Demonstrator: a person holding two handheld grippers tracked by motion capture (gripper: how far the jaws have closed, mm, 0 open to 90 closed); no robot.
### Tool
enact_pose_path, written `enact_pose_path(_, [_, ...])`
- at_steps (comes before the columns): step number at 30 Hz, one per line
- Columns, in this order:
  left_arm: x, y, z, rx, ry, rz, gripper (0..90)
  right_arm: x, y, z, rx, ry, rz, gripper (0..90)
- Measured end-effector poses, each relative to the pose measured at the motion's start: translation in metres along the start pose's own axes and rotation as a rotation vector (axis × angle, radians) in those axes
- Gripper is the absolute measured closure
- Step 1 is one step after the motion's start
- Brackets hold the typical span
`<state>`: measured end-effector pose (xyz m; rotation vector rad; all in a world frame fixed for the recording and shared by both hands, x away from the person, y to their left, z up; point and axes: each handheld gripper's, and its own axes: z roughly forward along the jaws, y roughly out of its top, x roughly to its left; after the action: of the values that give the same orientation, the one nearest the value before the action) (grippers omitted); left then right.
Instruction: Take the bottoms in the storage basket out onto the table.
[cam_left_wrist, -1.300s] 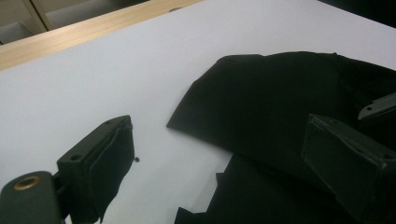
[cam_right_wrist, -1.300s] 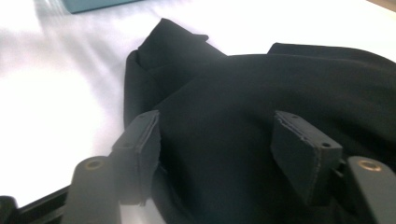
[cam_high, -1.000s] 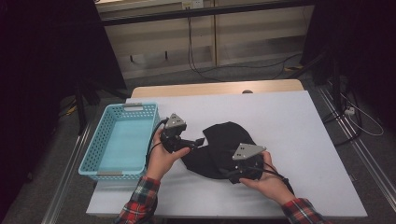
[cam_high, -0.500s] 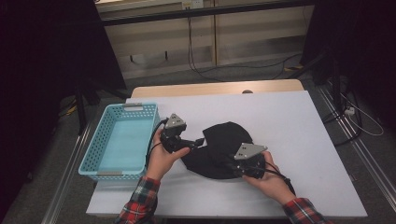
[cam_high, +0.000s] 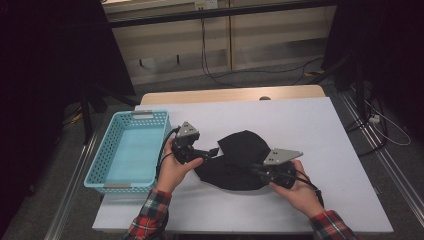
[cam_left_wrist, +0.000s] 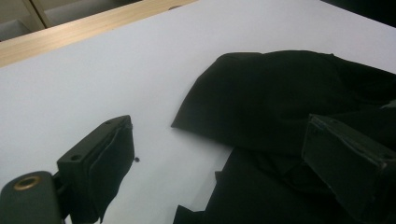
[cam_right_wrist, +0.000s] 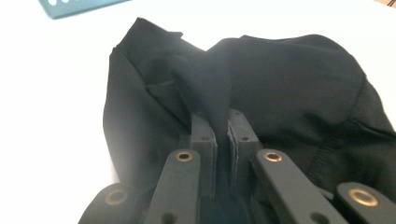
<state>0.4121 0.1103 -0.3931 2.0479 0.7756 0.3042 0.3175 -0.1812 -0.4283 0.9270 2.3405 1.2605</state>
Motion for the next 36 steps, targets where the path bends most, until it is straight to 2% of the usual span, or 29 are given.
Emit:
enact_pose_path(3, [0.000, 0.000, 0.001, 0.000, 0.000, 0.003, 9.5, -0.005, -0.001, -0.009, -0.021, -0.017, 0.015, 84.5])
enact_pose_path(6, [0.000, 0.000, 0.003, 0.003, -0.004, -0.002, 9.4, -0.013, -0.004, -0.018, -0.051, -0.038, 0.059, 84.5])
enact_pose_path(10, [0.000, 0.000, 0.006, 0.012, 0.000, 0.006, 9.4, -0.023, -0.009, -0.028, -0.065, -0.069, 0.094, 84.5])
enact_pose_path(13, [0.000, -0.001, 0.008, 0.012, -0.008, -0.005, 9.4, -0.028, -0.011, -0.034, -0.074, -0.089, 0.110, 84.6])
enact_pose_path(15, [0.001, -0.001, 0.011, 0.021, -0.007, 0.004, 9.5, -0.031, -0.013, -0.037, -0.078, -0.102, 0.115, 84.5])
enact_pose_path(20, [0.000, -0.002, 0.018, 0.035, -0.019, -0.005, 9.5, -0.035, -0.017, -0.045, -0.081, -0.125, 0.131, 84.6])
enact_pose_path(24, [-0.003, -0.002, 0.026, 0.043, -0.026, 0.008, 9.5, -0.038, -0.022, -0.052, -0.083, -0.145, 0.142, 85.3])
enact_pose_path(31, [-0.008, -0.001, 0.046, 0.059, -0.054, 0.017, 11.5, -0.040, -0.029, -0.059, -0.082, -0.171, 0.164, 85.8])
enact_pose_path(36, [-0.009, -0.002, 0.060, 0.072, -0.069, 0.013, 12.9, -0.039, -0.031, -0.061, -0.079, -0.186, 0.158, 85.8])
